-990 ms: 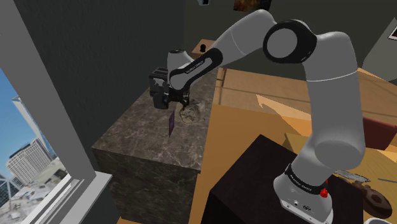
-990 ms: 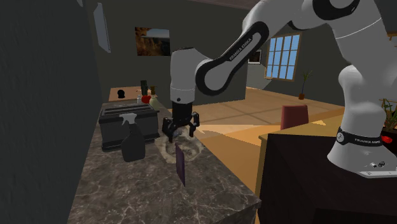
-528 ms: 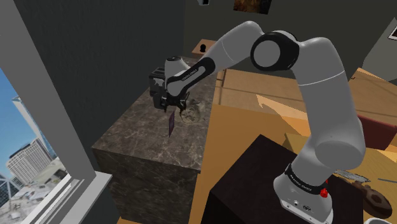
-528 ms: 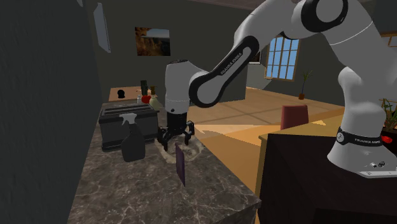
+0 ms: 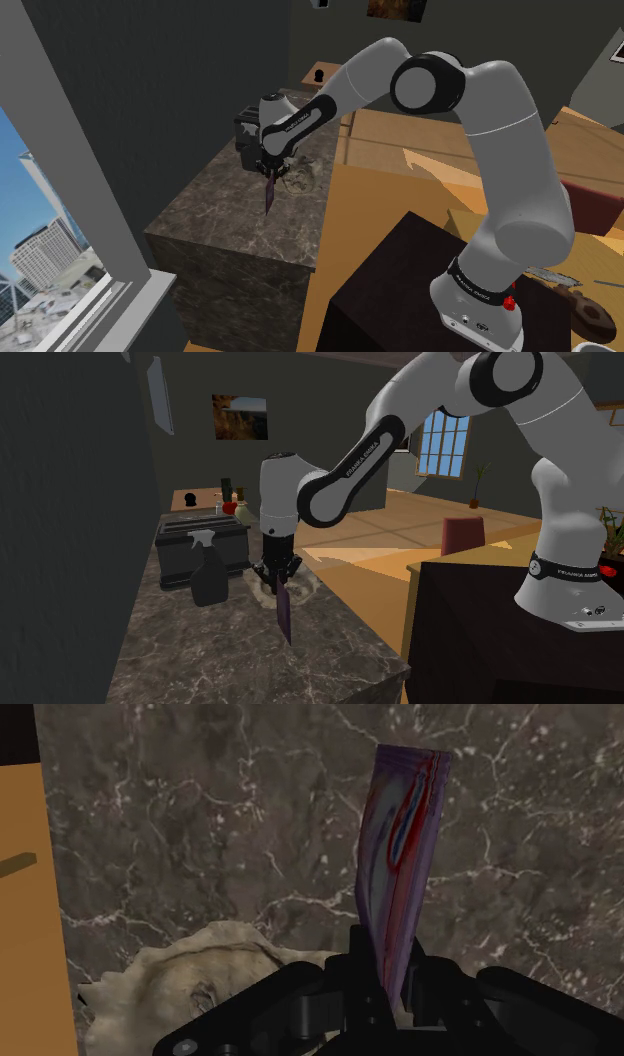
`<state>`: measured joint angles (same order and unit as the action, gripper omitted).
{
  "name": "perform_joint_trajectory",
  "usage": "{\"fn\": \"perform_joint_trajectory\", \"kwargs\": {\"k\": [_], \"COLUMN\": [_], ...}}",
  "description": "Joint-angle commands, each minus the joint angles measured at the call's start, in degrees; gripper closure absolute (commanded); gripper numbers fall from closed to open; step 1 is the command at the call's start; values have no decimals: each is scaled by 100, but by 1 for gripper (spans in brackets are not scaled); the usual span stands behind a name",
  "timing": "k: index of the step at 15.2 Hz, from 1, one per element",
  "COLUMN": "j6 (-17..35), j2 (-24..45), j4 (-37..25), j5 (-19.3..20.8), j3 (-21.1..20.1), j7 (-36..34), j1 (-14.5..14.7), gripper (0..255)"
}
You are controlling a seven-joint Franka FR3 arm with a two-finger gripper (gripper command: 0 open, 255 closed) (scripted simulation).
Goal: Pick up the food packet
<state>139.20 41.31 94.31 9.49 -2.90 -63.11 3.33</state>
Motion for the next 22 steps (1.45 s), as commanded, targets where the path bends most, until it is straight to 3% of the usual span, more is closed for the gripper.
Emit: {"fn": "perform_joint_trajectory", "kwargs": {"k": [1, 22], "j6": [4, -758], "j2": [4, -759], "j4": [-1, -3], "j5": [0, -101], "j3": [-2, -78], "j7": [0, 107], "j1": [1, -37], "gripper": [255, 255]}}
